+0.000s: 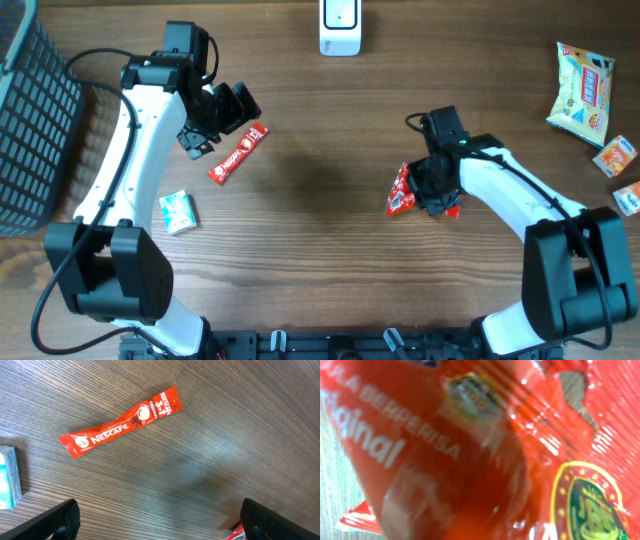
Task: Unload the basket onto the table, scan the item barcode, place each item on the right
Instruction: 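Reach the right gripper to the red Hacks bag and grasp it, then carry the Hacks bag to the right table edge and release, then reach the left gripper to the red Nescafe stick and grasp it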
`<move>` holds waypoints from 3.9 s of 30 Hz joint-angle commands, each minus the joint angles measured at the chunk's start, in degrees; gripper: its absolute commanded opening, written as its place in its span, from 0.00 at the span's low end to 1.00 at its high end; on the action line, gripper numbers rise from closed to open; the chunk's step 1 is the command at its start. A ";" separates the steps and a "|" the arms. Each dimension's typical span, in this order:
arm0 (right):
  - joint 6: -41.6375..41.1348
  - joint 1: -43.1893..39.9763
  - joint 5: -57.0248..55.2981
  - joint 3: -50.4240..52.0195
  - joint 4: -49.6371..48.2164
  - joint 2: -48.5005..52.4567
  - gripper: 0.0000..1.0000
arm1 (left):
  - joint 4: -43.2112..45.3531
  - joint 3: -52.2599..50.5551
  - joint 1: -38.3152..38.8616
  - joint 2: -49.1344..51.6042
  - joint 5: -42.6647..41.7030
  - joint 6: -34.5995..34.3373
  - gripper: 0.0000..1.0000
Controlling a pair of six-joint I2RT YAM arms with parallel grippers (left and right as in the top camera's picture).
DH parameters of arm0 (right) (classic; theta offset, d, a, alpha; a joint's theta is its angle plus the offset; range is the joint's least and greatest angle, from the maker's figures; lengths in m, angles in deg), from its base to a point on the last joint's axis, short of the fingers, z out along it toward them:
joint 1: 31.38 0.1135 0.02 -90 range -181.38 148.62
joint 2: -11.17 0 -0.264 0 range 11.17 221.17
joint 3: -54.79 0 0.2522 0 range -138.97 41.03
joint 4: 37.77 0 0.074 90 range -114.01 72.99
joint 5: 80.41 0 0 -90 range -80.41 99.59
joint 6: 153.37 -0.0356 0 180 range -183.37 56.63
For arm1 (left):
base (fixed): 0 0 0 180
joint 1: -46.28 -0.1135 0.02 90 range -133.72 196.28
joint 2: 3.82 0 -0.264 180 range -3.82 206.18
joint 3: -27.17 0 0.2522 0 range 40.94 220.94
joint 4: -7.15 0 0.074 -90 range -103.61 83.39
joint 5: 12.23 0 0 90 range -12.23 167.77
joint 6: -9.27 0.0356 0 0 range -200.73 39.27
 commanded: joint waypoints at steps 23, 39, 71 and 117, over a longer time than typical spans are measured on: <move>34.03 -40.81 -6.82 -14.80 -10.91 -3.34 0.04 | -0.20 0.07 -0.22 -0.81 0.72 1.20 1.00; 34.05 -48.96 -11.52 -14.56 -19.89 4.57 0.23 | -0.85 0.07 -0.22 -0.81 0.94 1.33 1.00; 56.52 -37.20 33.31 -24.35 -4.42 -7.50 1.00 | 5.14 -9.64 -2.75 -0.17 13.92 28.22 1.00; 61.02 -19.34 21.90 -24.35 -1.09 -7.48 1.00 | 38.23 -33.51 6.58 1.36 25.00 37.27 0.58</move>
